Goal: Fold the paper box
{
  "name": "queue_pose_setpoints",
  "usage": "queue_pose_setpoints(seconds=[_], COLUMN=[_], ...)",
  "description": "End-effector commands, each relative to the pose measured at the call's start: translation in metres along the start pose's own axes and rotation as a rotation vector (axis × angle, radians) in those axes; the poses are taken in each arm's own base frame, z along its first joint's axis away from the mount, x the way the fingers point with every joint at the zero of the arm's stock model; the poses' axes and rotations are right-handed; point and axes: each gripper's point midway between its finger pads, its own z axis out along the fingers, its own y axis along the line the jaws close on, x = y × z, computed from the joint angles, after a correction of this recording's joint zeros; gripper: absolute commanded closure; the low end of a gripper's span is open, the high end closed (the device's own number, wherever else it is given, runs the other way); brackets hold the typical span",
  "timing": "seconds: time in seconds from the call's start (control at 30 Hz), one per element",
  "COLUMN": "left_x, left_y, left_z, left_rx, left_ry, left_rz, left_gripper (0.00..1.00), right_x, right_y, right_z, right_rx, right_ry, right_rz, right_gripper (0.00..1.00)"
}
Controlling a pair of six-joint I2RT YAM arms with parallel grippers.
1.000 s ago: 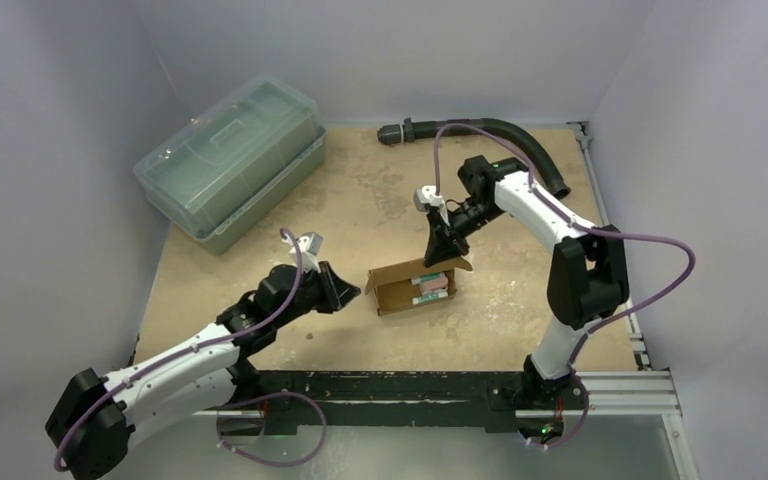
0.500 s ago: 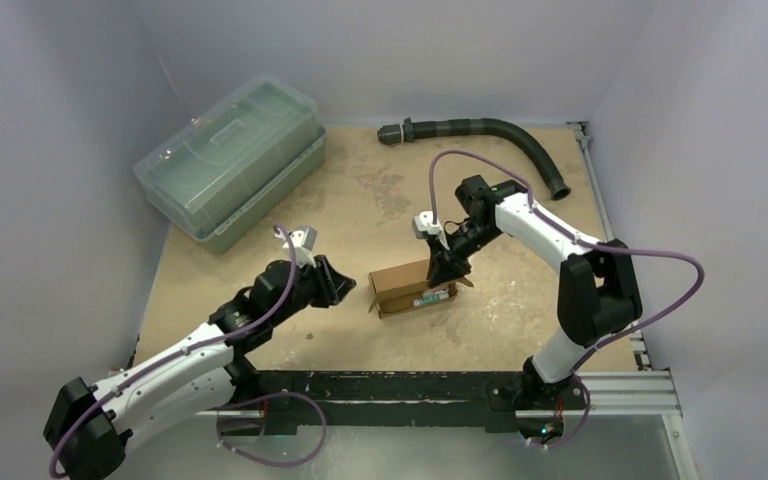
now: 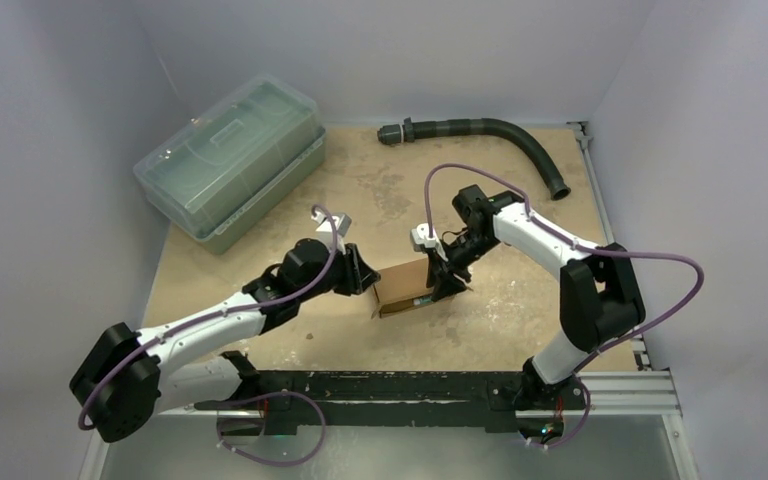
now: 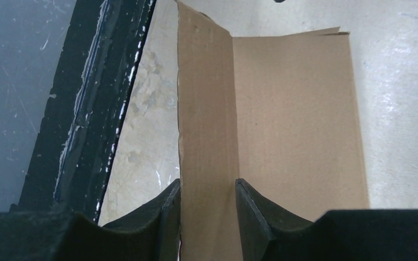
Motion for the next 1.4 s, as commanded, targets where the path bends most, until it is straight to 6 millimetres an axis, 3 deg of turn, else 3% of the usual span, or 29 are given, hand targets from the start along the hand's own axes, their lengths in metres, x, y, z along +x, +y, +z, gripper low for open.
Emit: queue_pose_setpoints(seconds=[0.0, 0.1, 0.23, 0.43, 0.7, 0.73, 0.8, 0.9, 1.0, 1.2, 1.37], left_x=[-0.031, -0.019, 0.008, 0.044, 0.052, 0.051, 0.05, 0.048, 0.045, 0.038, 0.022], left_y=[-0.037, -0.038, -0.031, -0.012, 0.011, 0.012, 0.014, 0.013, 0.012, 0.009, -0.003], left_z=[0.008, 0.017, 0.026, 0.033, 0.042, 0.043, 0.045, 0.048, 0.049, 0.049, 0.047], left_rx=[0.136, 0.164, 0.187, 0.168, 0.061, 0.058, 0.045, 0.042, 0.043, 0.049, 0.078], left_ry=[-0.059, -0.007, 0.075, 0.169, 0.182, 0.179, 0.177, 0.176, 0.168, 0.141, 0.09], left_rz=[0.064, 0.06, 0.031, -0.01, -0.004, -0.002, 0.002, 0.002, 0.005, 0.008, 0.011], left_gripper=[0.69, 0.73, 0.86, 0.93, 0.95, 0.95, 0.95, 0.95, 0.95, 0.94, 0.92], right_x=[0.005, 0.009, 0.01, -0.002, -0.028, -0.029, -0.026, -0.002, 0.019, 0.043, 0.03], right_y=[-0.002, -0.003, -0.004, 0.001, 0.019, 0.019, 0.002, -0.024, -0.042, -0.059, -0.054], right_z=[0.002, 0.006, 0.007, 0.001, -0.018, -0.02, -0.024, -0.018, -0.014, -0.013, -0.014], right_rx=[0.02, 0.017, 0.019, 0.005, 0.007, 0.017, 0.092, 0.193, 0.246, 0.32, 0.286], right_ry=[0.038, 0.054, 0.059, 0.035, -0.026, -0.039, -0.049, 0.015, 0.081, 0.16, 0.119], right_rz=[-0.027, -0.014, -0.003, -0.001, -0.059, -0.049, -0.013, 0.084, 0.155, 0.218, 0.215], right_gripper=[0.58, 0.55, 0.48, 0.36, 0.22, 0.24, 0.35, 0.68, 0.86, 0.91, 0.84])
